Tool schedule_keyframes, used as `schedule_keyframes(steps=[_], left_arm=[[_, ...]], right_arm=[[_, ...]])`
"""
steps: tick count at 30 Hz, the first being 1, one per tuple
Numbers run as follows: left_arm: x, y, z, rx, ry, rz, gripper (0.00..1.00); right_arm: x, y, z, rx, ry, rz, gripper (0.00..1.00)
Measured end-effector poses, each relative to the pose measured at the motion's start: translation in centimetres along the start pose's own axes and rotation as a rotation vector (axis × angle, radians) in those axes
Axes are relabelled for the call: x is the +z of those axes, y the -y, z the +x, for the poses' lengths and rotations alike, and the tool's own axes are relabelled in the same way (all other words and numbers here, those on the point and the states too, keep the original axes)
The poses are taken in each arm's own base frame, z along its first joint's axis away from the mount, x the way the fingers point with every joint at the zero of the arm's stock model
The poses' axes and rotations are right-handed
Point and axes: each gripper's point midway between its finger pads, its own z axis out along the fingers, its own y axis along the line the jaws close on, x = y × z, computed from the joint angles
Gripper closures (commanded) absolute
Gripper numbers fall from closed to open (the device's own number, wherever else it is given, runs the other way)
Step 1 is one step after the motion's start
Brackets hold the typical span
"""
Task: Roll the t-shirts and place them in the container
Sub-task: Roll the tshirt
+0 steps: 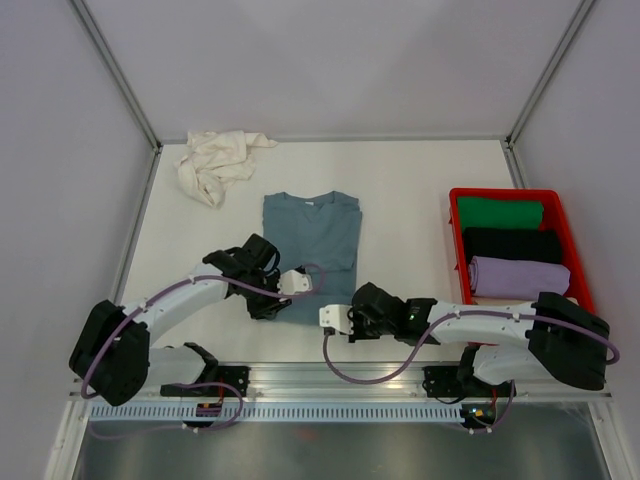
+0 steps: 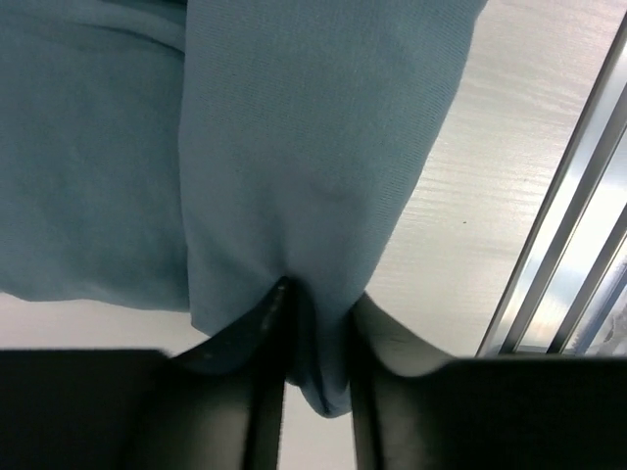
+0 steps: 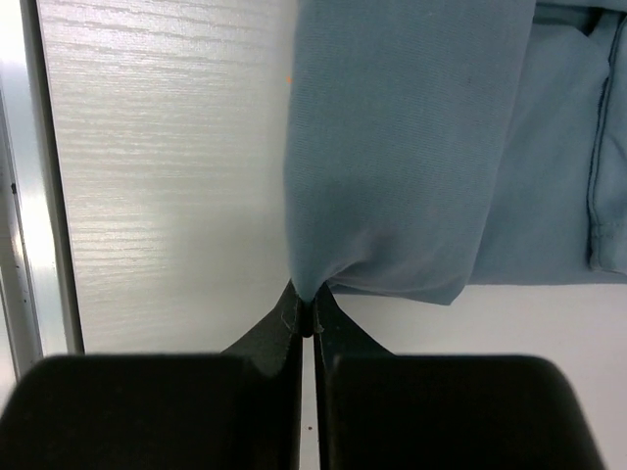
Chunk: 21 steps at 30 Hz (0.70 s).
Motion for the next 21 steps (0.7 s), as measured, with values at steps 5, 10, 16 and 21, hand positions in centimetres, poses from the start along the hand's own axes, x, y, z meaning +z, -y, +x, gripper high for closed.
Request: schedule_keyframes(steps=[5, 10, 16, 21], left_arm=[[0.4, 0.7, 0.5, -0.021, 0.018, -0.003, 0.54], [1.6, 0.8, 1.5, -0.030, 0.038, -0.026, 0.49], [1.8, 0.4, 1.4, -0.042, 0.055, -0.060, 0.80], [1.7, 0.1, 1.2, -0.041, 0.060, -0.075, 0.98]], right_arm=[[0.3, 0.2, 0.3, 0.047, -0.011, -0.037, 1.00], [0.3, 0.3, 0.3, 0.071, -0.007, -0.051, 1.00], [0.4, 0.2, 0.4, 0.081, -0.015, -0.070, 1.00], [0.4, 0.1, 0.2, 0.093, -0.014, -0.094, 1.00]])
